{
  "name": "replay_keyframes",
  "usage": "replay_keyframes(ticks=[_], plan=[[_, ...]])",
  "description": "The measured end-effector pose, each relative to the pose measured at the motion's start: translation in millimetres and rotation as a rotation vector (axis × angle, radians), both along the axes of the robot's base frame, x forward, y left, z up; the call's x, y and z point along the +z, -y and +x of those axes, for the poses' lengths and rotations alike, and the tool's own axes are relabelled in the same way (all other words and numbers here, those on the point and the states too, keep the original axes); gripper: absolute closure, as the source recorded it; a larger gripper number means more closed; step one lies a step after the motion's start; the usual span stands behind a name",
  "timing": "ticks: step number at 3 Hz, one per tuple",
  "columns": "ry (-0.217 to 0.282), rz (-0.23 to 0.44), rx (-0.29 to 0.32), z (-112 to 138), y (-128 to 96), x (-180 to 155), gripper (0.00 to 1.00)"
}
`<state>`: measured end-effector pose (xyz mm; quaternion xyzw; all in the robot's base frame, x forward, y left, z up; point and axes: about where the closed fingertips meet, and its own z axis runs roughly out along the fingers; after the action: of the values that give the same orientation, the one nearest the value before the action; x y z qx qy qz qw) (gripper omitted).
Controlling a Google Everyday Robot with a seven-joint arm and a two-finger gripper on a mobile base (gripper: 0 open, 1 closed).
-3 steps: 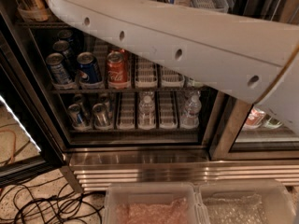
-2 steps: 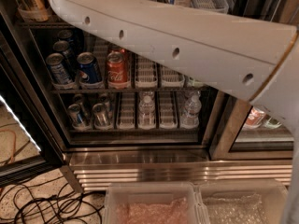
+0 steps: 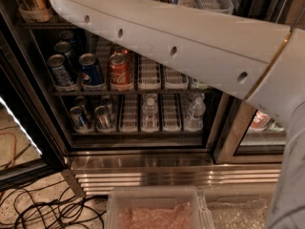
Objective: Pick orange can from top shelf of fridge
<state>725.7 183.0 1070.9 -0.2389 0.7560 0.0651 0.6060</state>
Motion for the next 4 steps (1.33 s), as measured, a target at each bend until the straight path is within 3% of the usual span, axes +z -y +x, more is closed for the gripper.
replay_keyframes(ticks=[1,3,4], plan=[[0.008,-0.004,0.003,1.5,-0.4,0.0,0.47],[0.008,-0.004,0.003,1.4,-0.4,0.0,0.93],[0.006,0.006,0.032,-4.7,-1.8,4.0,1.00]])
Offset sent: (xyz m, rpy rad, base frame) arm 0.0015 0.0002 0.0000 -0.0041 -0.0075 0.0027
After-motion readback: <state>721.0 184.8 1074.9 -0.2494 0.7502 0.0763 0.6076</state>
